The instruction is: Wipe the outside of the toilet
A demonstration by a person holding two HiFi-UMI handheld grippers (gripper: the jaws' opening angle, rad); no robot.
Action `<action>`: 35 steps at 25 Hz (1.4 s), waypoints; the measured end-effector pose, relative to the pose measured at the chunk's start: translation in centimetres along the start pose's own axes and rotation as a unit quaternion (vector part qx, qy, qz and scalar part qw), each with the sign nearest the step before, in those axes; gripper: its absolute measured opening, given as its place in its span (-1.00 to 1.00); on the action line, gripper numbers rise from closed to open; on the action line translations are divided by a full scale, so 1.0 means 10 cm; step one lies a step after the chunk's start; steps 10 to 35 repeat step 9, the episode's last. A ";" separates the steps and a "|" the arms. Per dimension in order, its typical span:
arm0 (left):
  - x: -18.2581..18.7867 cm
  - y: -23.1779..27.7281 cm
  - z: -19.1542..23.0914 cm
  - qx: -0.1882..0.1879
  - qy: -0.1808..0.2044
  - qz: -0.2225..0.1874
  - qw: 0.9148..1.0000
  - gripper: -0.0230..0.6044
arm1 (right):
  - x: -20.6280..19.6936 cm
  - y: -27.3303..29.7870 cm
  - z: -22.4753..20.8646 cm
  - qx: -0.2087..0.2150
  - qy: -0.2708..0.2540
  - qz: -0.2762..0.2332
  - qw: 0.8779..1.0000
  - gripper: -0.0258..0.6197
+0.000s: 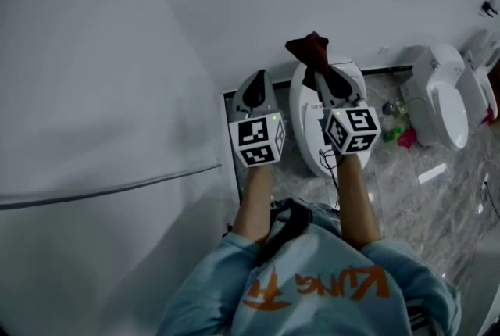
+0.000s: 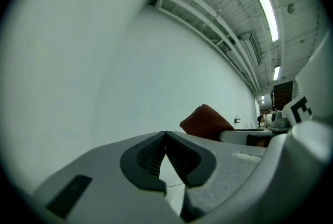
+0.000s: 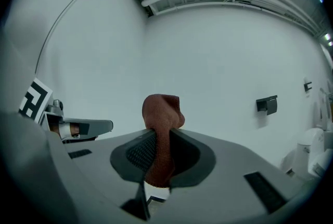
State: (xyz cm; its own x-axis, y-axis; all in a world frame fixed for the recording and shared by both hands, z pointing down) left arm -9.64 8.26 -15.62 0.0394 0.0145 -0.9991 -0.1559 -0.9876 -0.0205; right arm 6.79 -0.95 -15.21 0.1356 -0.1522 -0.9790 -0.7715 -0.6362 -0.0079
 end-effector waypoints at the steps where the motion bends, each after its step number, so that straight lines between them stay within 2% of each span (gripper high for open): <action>1: 0.00 0.04 0.05 0.002 0.003 0.001 1.000 -0.93 | 0.02 0.06 -0.01 0.001 0.001 -0.001 1.000 -0.72; 9: 0.00 0.11 0.24 0.024 0.019 0.001 1.000 -0.93 | -0.01 0.25 0.02 0.004 -0.009 0.007 1.000 -0.72; 35: 0.00 0.11 0.24 0.024 0.019 0.001 1.000 -0.93 | -0.01 0.25 0.02 0.004 -0.009 0.007 1.000 -0.72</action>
Point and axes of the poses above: the fingertips, and each gripper's own axes: y forward along the fingers, z to its left, x out of its top, the point moved 7 cm from there along -y, backward along the fingers, and after that the axes turned 9 degrees about y, right-handed, at the moved point
